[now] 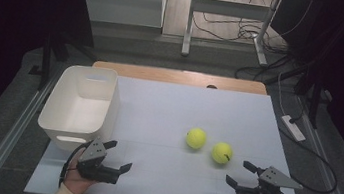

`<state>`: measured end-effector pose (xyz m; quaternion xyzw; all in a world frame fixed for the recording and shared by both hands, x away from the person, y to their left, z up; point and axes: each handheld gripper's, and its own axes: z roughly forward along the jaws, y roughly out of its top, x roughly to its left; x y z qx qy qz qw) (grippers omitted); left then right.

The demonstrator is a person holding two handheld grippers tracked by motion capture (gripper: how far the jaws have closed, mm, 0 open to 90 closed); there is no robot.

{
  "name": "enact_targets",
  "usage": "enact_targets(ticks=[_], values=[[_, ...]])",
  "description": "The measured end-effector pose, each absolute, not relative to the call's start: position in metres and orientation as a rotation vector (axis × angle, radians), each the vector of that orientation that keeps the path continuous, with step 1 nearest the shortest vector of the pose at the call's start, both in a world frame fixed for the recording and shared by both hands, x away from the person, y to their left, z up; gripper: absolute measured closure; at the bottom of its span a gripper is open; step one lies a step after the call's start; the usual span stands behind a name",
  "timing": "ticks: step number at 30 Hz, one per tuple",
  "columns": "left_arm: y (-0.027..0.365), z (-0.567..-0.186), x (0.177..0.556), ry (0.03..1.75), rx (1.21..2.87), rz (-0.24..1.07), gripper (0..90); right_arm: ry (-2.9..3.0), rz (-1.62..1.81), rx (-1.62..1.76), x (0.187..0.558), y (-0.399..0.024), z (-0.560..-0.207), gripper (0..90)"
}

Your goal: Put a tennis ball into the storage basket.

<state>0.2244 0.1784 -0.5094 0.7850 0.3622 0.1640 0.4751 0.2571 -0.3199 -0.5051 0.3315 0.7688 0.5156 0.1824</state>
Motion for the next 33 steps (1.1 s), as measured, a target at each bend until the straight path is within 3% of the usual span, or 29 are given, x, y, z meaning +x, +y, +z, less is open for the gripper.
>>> enact_targets(ticks=[33], values=[[0.166,-0.501,0.227,0.877,1.935,0.383,8.4,2.177,1.448,0.937,0.258,-0.319,-0.506,13.3]])
